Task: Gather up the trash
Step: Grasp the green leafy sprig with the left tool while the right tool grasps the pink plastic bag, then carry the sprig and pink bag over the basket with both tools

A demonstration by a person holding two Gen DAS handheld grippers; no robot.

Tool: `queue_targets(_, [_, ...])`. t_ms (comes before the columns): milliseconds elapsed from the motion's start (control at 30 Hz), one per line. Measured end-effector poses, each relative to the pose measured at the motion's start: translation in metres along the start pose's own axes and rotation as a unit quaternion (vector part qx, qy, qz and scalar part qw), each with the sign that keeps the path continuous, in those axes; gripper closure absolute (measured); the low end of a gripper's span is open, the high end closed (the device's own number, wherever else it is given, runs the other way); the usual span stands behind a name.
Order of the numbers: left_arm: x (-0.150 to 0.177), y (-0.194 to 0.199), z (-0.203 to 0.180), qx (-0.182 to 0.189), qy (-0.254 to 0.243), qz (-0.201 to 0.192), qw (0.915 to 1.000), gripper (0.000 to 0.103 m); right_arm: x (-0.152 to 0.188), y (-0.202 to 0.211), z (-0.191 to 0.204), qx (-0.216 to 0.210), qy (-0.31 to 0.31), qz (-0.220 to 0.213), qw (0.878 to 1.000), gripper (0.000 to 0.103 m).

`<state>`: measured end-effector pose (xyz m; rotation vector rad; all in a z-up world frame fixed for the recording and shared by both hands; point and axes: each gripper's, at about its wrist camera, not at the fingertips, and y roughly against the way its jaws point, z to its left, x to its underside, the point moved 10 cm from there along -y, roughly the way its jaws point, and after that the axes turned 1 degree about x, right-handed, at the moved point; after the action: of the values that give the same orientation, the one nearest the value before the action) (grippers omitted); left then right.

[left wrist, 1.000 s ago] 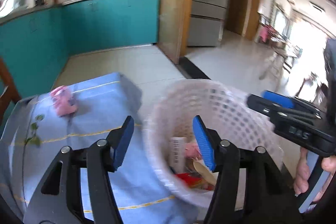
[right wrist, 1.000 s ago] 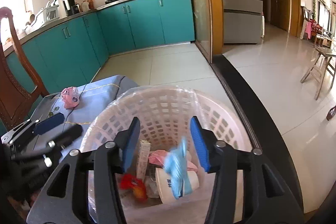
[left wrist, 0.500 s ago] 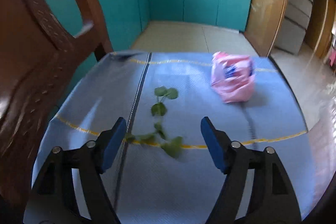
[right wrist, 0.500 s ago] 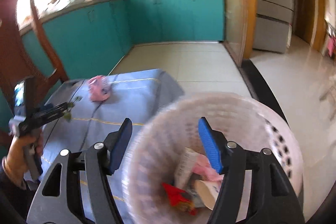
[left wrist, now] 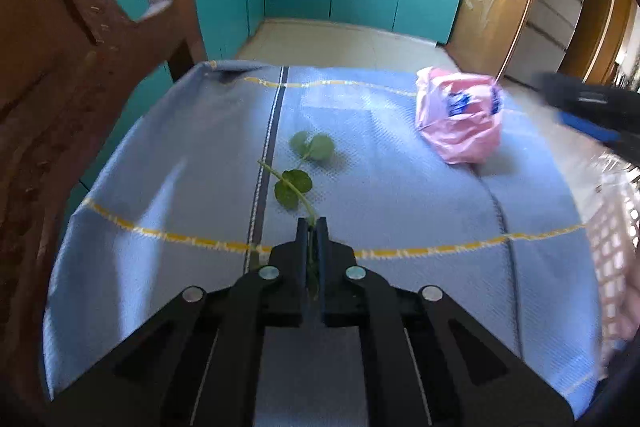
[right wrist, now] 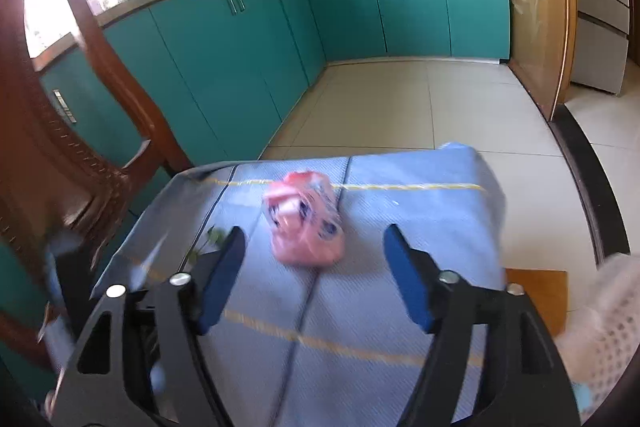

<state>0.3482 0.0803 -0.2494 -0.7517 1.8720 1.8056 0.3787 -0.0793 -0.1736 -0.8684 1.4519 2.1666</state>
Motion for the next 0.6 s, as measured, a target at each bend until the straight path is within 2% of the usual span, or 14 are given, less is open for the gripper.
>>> queue_targets(33, [0.0, 0.006, -0.001, 0.002, 0.001, -0.005, 1.0, 0.098, 0.001, -0.012, 0.003, 0.008, -0.004, 0.002, 1.0, 0.022])
queue_targets(133, [0.002, 0.035, -0.006, 0.024, 0.007, -0.026, 0.9994, 0.098, 0.002, -0.037, 0.009, 0.021, -0.011, 0.014, 1.0, 0.021])
queue_targets(333, [0.008, 0.067, -0.012, 0.018, -0.018, -0.055, 0.9982, 0.098, 0.013, -0.065, 0.008, 0.051, -0.004, 0.036, 0.998, 0.022])
queue_targets(367, [0.008, 0.072, -0.011, 0.013, -0.02, -0.059, 0.9979, 0.098, 0.016, -0.067, 0.008, 0.054, 0.006, 0.04, 0.998, 0.031])
queue_targets(400, [0.008, 0.077, -0.01, 0.003, -0.024, -0.064, 0.9976, 0.098, 0.02, -0.069, 0.01, 0.057, 0.019, 0.048, 0.997, 0.046])
queue_targets(433, [0.009, 0.08, -0.008, -0.01, -0.029, -0.069, 0.9971, 0.098, 0.022, -0.071, 0.011, 0.059, 0.026, 0.052, 0.997, 0.056])
queue_targets(467, [0.009, 0.087, -0.007, -0.023, -0.032, -0.077, 0.9962, 0.098, 0.024, -0.068, 0.013, 0.064, 0.042, 0.049, 0.996, 0.058])
queue_targets(533, [0.009, 0.096, -0.007, -0.02, -0.026, -0.086, 0.9958, 0.098, 0.025, -0.062, 0.018, 0.057, 0.062, 0.047, 0.995, 0.066])
queue_targets(600, [0.008, 0.105, -0.007, -0.023, -0.023, -0.092, 0.9952, 0.098, 0.026, -0.052, 0.021, 0.049, 0.068, 0.045, 0.995, 0.067])
